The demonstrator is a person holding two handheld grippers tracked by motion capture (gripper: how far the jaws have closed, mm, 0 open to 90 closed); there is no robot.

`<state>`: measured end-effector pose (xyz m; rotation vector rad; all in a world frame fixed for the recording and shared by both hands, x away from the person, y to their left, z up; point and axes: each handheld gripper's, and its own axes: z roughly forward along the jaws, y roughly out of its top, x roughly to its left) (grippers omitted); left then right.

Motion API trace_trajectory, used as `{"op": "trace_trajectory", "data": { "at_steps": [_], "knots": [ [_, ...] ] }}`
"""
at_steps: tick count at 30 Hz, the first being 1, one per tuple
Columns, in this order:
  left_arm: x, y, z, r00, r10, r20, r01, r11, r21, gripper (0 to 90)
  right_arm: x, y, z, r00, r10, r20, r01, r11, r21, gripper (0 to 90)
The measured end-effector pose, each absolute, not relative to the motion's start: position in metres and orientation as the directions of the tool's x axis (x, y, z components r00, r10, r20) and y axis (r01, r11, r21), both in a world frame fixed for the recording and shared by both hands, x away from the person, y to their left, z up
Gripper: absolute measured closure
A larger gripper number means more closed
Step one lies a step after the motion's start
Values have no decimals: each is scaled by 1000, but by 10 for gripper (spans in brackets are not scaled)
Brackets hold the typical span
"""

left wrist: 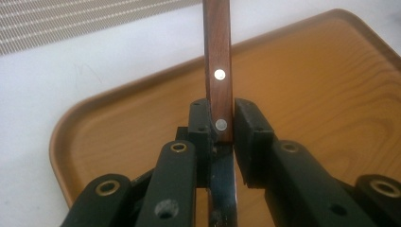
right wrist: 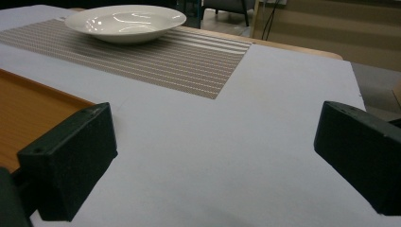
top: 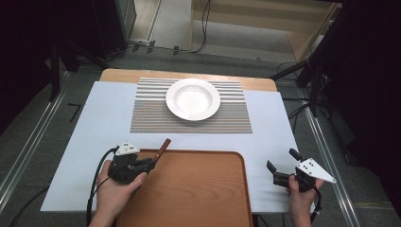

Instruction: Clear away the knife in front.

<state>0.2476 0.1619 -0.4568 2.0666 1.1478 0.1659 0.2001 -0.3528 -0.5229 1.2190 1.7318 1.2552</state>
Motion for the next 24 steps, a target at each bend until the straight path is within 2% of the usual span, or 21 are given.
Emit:
{"op": "trace_trajectory", "data": {
  "at_steps": [24],
  "knots": [
    [230, 166, -482, 552, 790, -268, 717, -286, 636, 765, 200, -352, -523, -341, 940, -6, 300, 115, 947, 0]
  ]
}}
